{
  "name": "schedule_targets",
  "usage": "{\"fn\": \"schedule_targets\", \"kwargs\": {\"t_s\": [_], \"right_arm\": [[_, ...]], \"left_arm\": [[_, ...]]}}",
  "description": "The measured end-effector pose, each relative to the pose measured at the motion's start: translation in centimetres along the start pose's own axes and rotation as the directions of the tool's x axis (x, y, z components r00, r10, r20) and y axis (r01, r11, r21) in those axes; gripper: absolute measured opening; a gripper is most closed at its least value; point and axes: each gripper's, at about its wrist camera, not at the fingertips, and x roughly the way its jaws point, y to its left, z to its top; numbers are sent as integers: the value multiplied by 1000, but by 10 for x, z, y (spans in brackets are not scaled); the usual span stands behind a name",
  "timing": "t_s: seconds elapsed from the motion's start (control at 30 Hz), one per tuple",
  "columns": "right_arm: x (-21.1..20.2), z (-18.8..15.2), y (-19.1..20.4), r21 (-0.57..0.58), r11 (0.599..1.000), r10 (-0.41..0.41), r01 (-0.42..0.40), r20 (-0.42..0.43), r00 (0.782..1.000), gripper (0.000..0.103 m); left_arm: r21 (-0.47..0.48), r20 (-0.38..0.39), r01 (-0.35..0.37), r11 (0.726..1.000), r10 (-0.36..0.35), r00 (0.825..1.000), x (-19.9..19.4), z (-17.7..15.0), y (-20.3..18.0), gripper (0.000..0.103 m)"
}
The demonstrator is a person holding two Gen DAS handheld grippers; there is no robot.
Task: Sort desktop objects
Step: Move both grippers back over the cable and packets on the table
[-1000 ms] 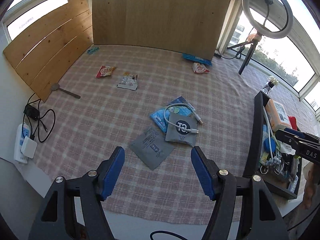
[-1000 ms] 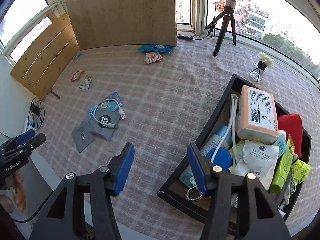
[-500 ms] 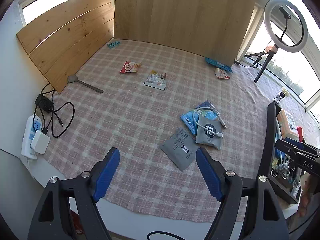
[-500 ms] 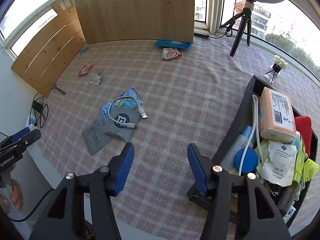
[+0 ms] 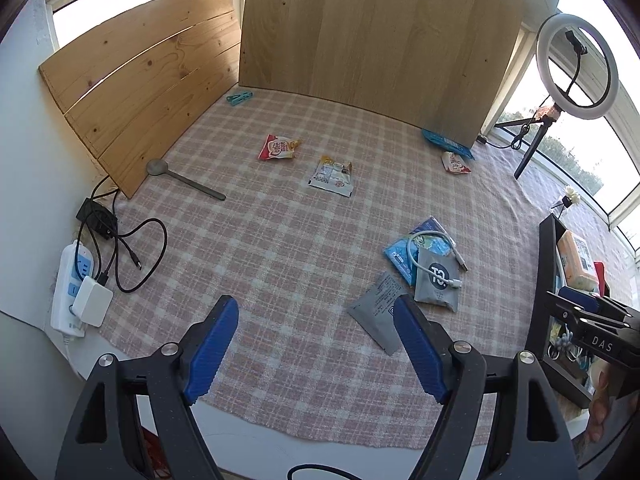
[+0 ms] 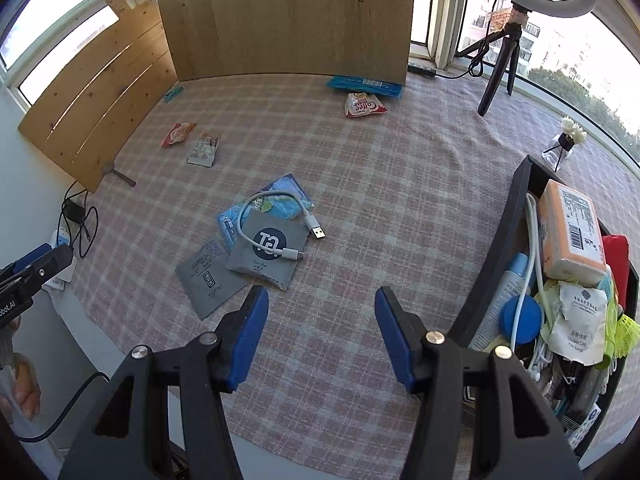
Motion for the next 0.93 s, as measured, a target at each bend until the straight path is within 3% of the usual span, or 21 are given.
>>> {"fn": "schedule_targets", "kwargs": {"t_s": [0.33, 0.63, 0.83, 0.93], "right_arm": [[8, 1, 10, 15, 1000, -24, 24, -8, 1000, 55], [18, 2, 14, 22, 999, -35, 35, -21, 999, 55], [22, 5, 16, 20, 999, -35, 36, -26, 999, 55], [23, 7, 16, 19, 999, -38, 39, -28, 999, 55]], "left_arm": [[4, -5, 10, 1000, -10, 1000, 6, 10, 8, 78], [13, 49, 17, 1000, -17, 999, 3, 14, 9, 78], [-59, 71, 35, 998, -30, 997, 4, 18, 18, 79], [-32, 90, 42, 999, -39, 995, 1, 19, 14, 79]]}}
